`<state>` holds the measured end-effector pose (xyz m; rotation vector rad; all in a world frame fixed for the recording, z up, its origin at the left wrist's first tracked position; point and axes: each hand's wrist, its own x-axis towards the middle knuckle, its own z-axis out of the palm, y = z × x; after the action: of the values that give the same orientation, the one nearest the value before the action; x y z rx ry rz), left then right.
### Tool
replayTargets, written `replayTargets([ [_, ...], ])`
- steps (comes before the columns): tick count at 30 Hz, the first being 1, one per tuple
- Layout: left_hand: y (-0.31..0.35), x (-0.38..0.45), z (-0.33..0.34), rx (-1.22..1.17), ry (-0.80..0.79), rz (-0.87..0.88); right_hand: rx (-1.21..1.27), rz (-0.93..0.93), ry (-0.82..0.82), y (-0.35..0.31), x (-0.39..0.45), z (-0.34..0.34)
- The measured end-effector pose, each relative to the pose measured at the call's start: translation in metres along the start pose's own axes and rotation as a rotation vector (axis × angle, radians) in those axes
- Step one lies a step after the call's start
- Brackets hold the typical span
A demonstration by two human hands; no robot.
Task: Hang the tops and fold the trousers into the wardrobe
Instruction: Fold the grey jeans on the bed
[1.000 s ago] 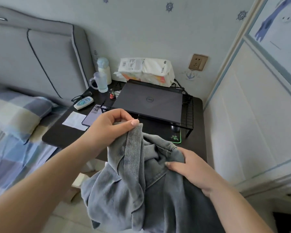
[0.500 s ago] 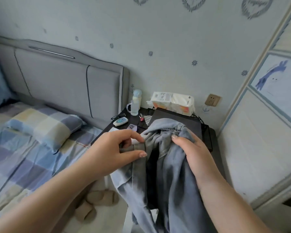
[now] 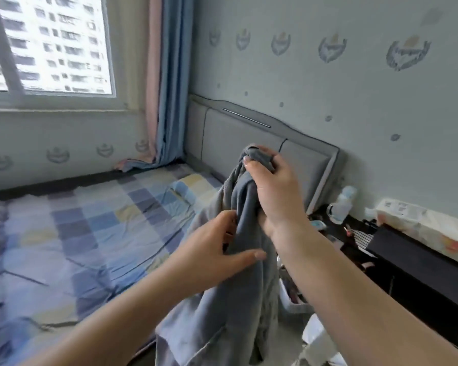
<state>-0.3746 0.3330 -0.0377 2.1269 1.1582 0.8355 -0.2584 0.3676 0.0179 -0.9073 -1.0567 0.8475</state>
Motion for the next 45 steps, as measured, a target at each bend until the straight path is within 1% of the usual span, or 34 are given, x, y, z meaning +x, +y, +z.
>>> replayTargets([
  [3,-0.031,0.004,-0.028,-0.024,0.268,-0.035,0.061,0.013,-0.124,0.010,0.010,0.059],
  [6,-0.061,0.019,-0.065,-0.104,0.426,-0.101,-0.015,-0.002,-0.256,0.018,0.026,0.106],
  [9,-0.084,0.025,-0.108,-0.252,0.527,-0.142,-0.155,-0.048,-0.480,0.030,0.042,0.137],
  [10,-0.087,0.026,-0.121,-0.341,0.550,-0.152,-0.188,-0.058,-0.549,0.035,0.046,0.140],
  [12,-0.094,0.030,-0.148,-0.507,0.591,-0.168,-0.275,-0.077,-0.649,0.051,0.057,0.147],
  [14,-0.110,0.038,-0.172,-0.611,0.640,-0.226,-0.406,-0.068,-0.738,0.067,0.066,0.154],
  [17,-0.145,0.047,-0.202,-0.632,0.709,-0.321,-0.522,-0.062,-0.911,0.100,0.084,0.170],
  [20,-0.175,0.056,-0.231,-0.599,0.728,-0.345,-0.762,-0.119,-0.996,0.144,0.109,0.182],
  [22,-0.189,0.059,-0.254,-0.610,0.766,-0.335,-0.896,-0.078,-1.060,0.173,0.120,0.188],
  [24,-0.202,0.060,-0.283,-0.628,0.816,-0.321,-0.977,-0.023,-1.118,0.198,0.129,0.206],
  [25,-0.210,0.059,-0.297,-0.639,0.842,-0.323,-1.025,-0.030,-1.125,0.207,0.133,0.219],
  [27,-0.229,0.053,-0.324,-0.637,0.891,-0.352,-1.096,-0.116,-1.117,0.222,0.142,0.249],
  [29,-0.248,0.044,-0.348,-0.613,0.923,-0.387,-1.088,-0.188,-1.099,0.231,0.149,0.280],
  [32,-0.285,0.023,-0.379,-0.548,1.025,-0.451,-0.909,-0.169,-1.061,0.236,0.151,0.324],
  [35,-0.326,-0.004,-0.403,-0.433,1.086,-0.525,-0.680,-0.041,-1.003,0.242,0.144,0.368],
  [37,-0.346,-0.021,-0.414,-0.357,1.046,-0.610,-0.514,0.090,-0.951,0.245,0.138,0.395],
  [38,-0.351,-0.027,-0.419,-0.342,0.998,-0.661,-0.433,0.144,-0.914,0.243,0.135,0.408],
  [40,-0.364,-0.042,-0.431,-0.278,0.863,-0.772,-0.290,0.235,-0.838,0.236,0.126,0.434],
  [41,-0.369,-0.049,-0.435,-0.179,0.794,-0.811,-0.227,0.267,-0.809,0.232,0.121,0.447],
  [43,-0.375,-0.062,-0.442,-0.022,0.718,-0.810,-0.152,0.298,-0.770,0.222,0.113,0.476],
  [44,-0.375,-0.069,-0.444,-0.028,0.690,-0.773,-0.139,0.307,-0.746,0.217,0.111,0.489],
  [45,-0.371,-0.076,-0.445,-0.108,0.638,-0.723,-0.120,0.317,-0.723,0.212,0.110,0.500],
])
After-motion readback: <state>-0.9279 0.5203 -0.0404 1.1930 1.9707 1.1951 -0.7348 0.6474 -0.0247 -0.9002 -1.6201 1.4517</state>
